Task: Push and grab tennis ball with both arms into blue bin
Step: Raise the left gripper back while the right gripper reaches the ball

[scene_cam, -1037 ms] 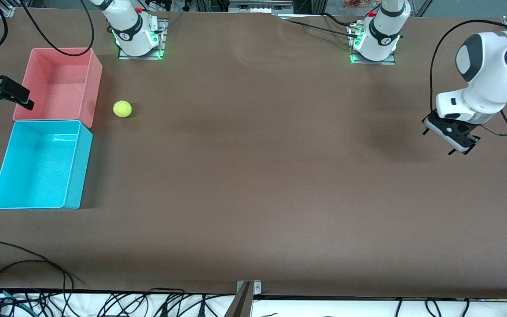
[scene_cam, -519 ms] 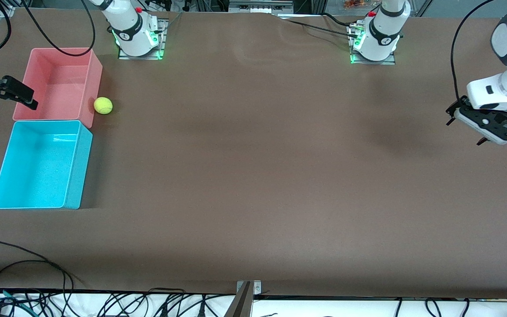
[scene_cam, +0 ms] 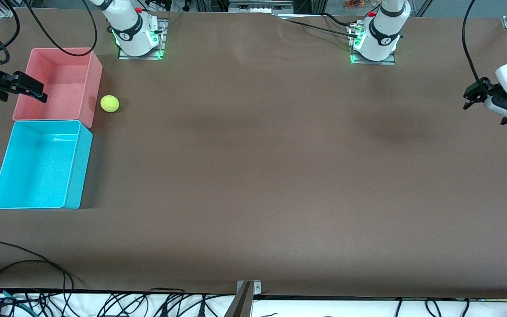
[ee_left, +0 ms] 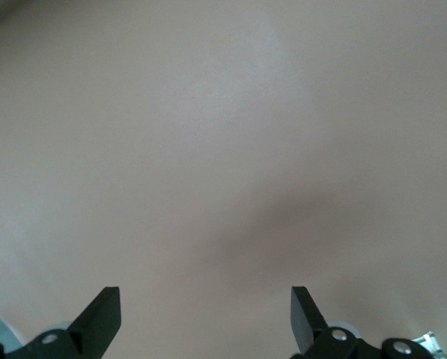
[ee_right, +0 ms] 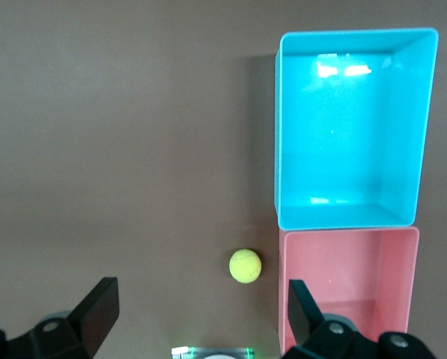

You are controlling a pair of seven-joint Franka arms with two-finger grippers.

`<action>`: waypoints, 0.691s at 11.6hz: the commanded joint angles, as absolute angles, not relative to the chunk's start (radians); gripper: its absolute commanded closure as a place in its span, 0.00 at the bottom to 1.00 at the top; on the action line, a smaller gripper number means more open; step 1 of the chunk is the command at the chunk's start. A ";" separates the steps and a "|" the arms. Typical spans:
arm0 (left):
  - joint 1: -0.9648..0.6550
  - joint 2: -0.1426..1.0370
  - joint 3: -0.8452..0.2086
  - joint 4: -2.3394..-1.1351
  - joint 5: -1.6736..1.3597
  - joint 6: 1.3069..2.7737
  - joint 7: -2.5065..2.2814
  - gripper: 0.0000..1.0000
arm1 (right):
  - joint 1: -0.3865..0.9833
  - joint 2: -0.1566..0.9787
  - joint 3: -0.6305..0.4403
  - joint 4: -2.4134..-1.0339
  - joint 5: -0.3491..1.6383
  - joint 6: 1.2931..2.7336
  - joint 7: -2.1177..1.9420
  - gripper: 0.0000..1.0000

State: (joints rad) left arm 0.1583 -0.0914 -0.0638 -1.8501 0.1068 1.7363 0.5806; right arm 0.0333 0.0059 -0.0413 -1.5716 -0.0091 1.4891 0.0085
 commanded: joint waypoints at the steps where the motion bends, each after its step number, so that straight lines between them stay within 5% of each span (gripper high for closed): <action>1: 0.137 -0.092 -0.078 -1.750 0.123 1.626 0.477 0.00 | 0.041 0.000 -0.014 -1.623 -0.020 1.454 0.003 0.00; 4: 0.132 -0.092 -0.075 -1.665 0.121 1.513 0.426 0.00 | 0.041 -0.047 -0.012 -1.800 -0.020 1.537 0.017 0.00; 8: 0.132 -0.094 -0.092 -1.608 0.077 1.413 0.397 0.00 | 0.040 -0.205 -0.006 -2.206 -0.025 1.776 0.020 0.00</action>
